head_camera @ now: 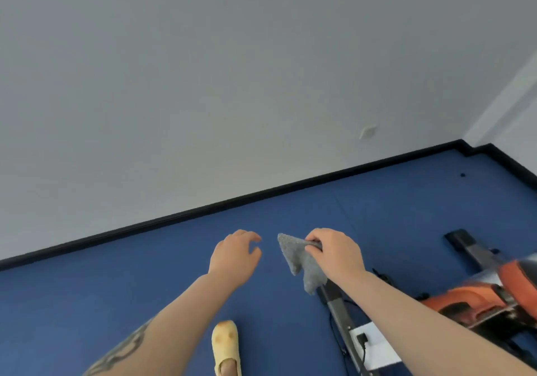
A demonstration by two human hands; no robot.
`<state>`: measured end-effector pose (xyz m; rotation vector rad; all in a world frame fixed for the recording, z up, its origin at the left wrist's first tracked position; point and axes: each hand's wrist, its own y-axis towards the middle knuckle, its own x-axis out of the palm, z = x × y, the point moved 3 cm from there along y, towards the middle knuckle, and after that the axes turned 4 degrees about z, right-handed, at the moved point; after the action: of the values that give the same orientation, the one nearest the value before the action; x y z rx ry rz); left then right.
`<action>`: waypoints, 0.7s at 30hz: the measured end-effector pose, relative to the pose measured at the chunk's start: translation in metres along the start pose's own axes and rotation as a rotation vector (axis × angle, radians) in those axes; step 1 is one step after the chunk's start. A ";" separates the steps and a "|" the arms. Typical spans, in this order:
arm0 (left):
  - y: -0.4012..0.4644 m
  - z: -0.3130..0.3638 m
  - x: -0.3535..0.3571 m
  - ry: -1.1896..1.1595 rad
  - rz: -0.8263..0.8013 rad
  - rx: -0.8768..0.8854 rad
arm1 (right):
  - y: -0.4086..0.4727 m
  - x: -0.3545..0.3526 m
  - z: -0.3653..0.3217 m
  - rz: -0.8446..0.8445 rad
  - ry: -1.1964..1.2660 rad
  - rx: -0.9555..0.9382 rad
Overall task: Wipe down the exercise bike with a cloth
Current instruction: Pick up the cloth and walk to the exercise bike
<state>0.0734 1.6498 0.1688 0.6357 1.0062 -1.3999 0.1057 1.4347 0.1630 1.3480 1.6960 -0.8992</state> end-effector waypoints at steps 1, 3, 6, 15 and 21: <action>0.020 0.002 -0.002 0.011 -0.032 0.043 | 0.012 -0.002 0.002 0.028 -0.001 0.036; 0.062 0.006 -0.007 0.049 -0.099 0.137 | 0.034 -0.006 0.008 0.078 -0.010 0.126; 0.121 0.019 -0.014 0.113 -0.193 0.269 | 0.061 -0.016 0.019 0.140 -0.011 0.278; 0.233 0.136 0.022 0.145 -0.396 0.627 | 0.091 -0.062 0.091 0.362 0.029 0.689; 0.290 0.231 0.057 0.157 -0.470 0.779 | 0.111 -0.093 0.161 0.454 0.113 0.911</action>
<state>0.3950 1.4567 0.1723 1.1357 0.7292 -2.2165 0.2498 1.2734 0.1672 2.2858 0.9584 -1.3972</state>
